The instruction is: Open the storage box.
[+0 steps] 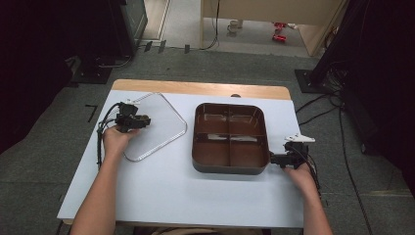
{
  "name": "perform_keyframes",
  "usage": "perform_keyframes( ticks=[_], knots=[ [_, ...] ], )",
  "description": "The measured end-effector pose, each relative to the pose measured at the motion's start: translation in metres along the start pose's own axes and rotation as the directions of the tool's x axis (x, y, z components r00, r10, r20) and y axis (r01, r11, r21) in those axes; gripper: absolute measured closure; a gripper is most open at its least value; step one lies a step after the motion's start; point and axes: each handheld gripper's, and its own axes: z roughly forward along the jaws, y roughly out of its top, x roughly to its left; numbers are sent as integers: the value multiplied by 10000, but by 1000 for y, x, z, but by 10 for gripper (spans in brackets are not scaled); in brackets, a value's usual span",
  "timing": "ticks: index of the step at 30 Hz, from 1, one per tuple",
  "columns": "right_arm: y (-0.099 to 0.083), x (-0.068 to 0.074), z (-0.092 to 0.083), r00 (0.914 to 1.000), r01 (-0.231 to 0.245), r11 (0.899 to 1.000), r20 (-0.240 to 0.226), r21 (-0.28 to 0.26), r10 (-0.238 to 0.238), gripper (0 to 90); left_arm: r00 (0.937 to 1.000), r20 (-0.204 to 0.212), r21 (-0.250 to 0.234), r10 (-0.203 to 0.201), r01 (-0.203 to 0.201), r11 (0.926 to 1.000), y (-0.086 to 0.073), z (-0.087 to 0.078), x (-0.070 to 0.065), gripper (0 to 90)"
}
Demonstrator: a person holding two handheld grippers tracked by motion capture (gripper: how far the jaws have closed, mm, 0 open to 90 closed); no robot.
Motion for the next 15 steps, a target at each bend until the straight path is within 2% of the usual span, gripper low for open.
perform_keyframes(
  ticks=[5,8,10,15],
  knots=[
    [0,0,0,10000,1,10000,-1,-2,-1,0,9998,82,-88,-160,161,9998,-1,0,1,584],
    [0,0,0,10000,3,10000,-1,-1,-3,0,9978,402,-203,-531,540,9983,-1,-1,4,571],
    [0,0,0,10000,-1,10000,0,-2,1,0,9960,612,-292,-651,670,9973,0,-4,3,502],
    [0,0,0,10000,2,10000,-1,-1,-2,0,9988,363,-397,-330,344,9986,4,-12,-2,452]
  ],
)
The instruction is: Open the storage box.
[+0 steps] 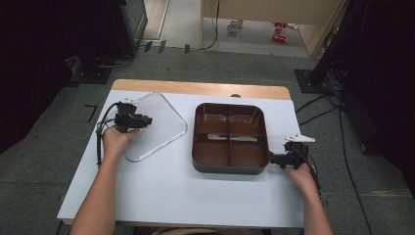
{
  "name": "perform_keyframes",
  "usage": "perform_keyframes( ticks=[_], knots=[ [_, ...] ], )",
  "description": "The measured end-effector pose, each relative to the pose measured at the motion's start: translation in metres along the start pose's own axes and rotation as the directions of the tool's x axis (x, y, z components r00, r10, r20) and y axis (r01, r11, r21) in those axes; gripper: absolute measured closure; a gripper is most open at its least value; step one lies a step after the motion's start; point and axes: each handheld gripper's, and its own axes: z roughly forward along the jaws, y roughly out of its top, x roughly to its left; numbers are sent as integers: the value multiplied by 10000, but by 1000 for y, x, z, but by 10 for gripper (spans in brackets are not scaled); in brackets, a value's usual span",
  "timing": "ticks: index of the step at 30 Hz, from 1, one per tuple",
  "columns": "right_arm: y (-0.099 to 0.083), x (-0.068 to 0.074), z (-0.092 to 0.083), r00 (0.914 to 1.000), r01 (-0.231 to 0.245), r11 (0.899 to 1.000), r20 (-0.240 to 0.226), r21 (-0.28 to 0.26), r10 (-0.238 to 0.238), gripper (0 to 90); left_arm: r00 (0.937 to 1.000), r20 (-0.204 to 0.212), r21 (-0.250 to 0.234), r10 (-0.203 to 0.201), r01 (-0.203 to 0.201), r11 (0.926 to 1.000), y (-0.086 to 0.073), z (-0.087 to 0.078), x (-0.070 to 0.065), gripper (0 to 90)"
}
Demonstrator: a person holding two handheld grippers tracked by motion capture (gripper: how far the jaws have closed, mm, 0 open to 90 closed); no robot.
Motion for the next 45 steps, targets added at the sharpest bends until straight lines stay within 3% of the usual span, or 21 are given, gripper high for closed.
perform_keyframes(
  ticks=[2,5,11,17,24,29,31,36,39,45],
  knots=[
    [0,0,0,10000,-1,10000,-1,-2,1,0,10000,-7,-140,71,-71,9999,2,-5,-2,443],
    [0,0,0,10000,1,10000,-2,-1,-1,0,9995,307,-539,-113,129,9985,7,-17,-3,433],
    [0,0,0,10000,1,10000,-4,-1,-1,0,9986,535,-806,-14,57,9967,11,-31,-11,403],
    [0,0,0,10000,-2,10000,-3,-1,2,0,9990,449,-1068,-39,86,9942,12,-42,-21,376],
    [0,0,0,10000,-3,10000,-8,2,3,0,9971,640,-1682,416,-304,9853,5,-52,-37,323],
    [0,0,0,10000,-1,10000,-9,3,1,0,9888,1409,-1882,501,-229,9819,2,-57,-47,302],
    [0,0,0,10000,-1,10000,-8,3,1,0,9842,1570,-1912,816,-508,9802,-1,-59,-56,294],
    [0,0,0,10000,-1,10000,-11,5,1,0,9781,1654,-1810,1265,-960,9788,-8,-57,-71,281],
    [0,0,0,10000,-6,10000,-10,5,6,0,9750,1778,-1811,1332,-1007,9783,-14,-55,-78,280],
    [0,0,0,10000,-8,10000,-12,9,8,0,9683,1665,-1695,1860,-1578,9728,-29,-49,-96,276]
  ],
)
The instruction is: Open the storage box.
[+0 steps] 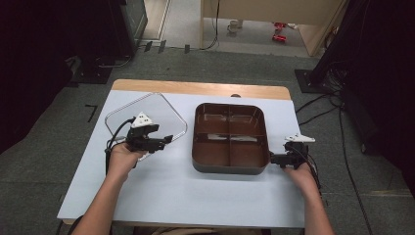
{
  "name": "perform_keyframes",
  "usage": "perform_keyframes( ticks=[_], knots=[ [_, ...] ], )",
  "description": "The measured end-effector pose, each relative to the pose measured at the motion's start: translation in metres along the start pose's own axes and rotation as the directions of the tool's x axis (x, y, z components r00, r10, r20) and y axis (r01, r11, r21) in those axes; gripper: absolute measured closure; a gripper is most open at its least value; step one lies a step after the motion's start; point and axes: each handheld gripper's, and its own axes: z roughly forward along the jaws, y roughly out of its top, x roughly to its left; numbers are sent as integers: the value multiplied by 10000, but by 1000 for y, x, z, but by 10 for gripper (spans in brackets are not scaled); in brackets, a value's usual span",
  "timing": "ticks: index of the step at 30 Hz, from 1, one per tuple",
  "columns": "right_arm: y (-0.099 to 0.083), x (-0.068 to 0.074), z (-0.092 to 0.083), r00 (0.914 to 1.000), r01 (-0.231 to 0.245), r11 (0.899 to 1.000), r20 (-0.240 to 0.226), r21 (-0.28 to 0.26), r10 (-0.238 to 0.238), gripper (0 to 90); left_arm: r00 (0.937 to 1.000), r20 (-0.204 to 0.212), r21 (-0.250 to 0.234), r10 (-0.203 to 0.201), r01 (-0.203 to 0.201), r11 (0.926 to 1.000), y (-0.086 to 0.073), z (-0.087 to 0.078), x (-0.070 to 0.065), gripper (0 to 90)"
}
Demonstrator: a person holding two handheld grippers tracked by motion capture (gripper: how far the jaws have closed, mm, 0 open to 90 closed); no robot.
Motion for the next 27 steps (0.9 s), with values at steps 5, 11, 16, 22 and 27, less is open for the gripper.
perform_keyframes(
  ticks=[5,11,16,22,27],
  knots=[
    [0,0,0,10000,0,10000,-1,0,0,0,9994,76,-28,335,-335,9994,-6,3,-13,271],
    [0,0,0,10000,0,10000,0,0,0,0,9971,430,27,633,-635,9980,-14,8,-29,269],
    [0,0,0,10000,1,10000,1,-1,-1,0,9936,677,174,904,-917,9956,-19,14,-40,269],
    [0,0,0,10000,3,10000,3,1,-3,0,9870,972,481,1282,-1333,9899,-25,24,-53,267],
    [0,0,0,10000,5,10000,3,1,-5,0,9813,1230,957,1483,-1605,9824,-30,35,-61,266]
  ],
)
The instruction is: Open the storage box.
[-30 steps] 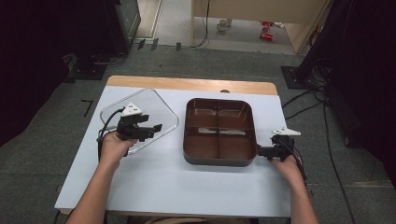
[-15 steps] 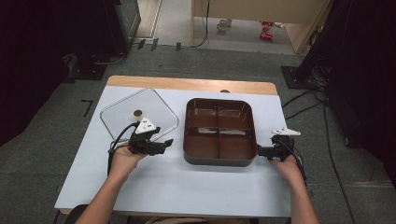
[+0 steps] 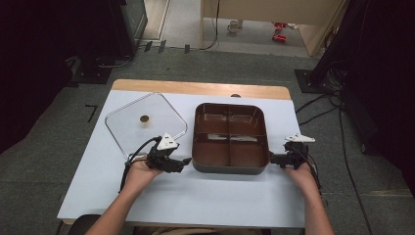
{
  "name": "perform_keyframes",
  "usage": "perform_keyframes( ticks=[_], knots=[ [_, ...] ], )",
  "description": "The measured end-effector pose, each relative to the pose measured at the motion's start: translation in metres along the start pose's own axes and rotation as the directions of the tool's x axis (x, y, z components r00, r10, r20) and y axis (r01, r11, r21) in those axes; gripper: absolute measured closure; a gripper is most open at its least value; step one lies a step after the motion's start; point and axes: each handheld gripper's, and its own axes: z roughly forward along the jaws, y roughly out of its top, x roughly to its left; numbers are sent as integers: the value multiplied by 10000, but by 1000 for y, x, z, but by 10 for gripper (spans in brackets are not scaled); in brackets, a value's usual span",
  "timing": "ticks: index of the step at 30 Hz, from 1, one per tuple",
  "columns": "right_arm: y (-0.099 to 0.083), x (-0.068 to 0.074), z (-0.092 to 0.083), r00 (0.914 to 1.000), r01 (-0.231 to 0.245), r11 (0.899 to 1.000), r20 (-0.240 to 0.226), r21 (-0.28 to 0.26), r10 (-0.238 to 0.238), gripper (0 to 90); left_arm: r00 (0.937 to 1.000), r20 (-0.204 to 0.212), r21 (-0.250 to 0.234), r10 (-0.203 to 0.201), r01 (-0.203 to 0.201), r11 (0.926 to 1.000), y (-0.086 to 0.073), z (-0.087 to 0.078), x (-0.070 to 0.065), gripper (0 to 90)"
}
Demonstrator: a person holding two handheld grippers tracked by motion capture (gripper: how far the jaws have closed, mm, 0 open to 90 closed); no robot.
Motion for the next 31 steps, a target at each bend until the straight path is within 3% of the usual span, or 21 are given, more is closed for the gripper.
perform_keyframes(
  ticks=[6,11,12,17,25,31],
  knots=[
    [0,0,0,10000,2,10000,3,-1,-2,0,9999,61,356,-98,96,9993,-3,6,1,264],
    [0,0,0,10000,2,10000,3,0,-2,0,9992,-15,1152,402,-398,9925,-11,19,2,261],
    [0,0,0,10000,0,10000,2,0,0,0,9986,-64,1123,533,-522,9923,-11,21,0,224],
    [0,0,0,10000,4,10000,2,2,-4,0,9986,-123,1017,521,-506,9935,-13,21,-2,205],
    [0,0,0,10000,-3,10000,5,0,3,0,9983,-142,403,557,-550,9977,-22,20,-2,202],
    [0,0,0,10000,7,10000,19,7,-7,0,9982,-215,348,552,-544,9979,-23,20,-3,200]
  ],
)
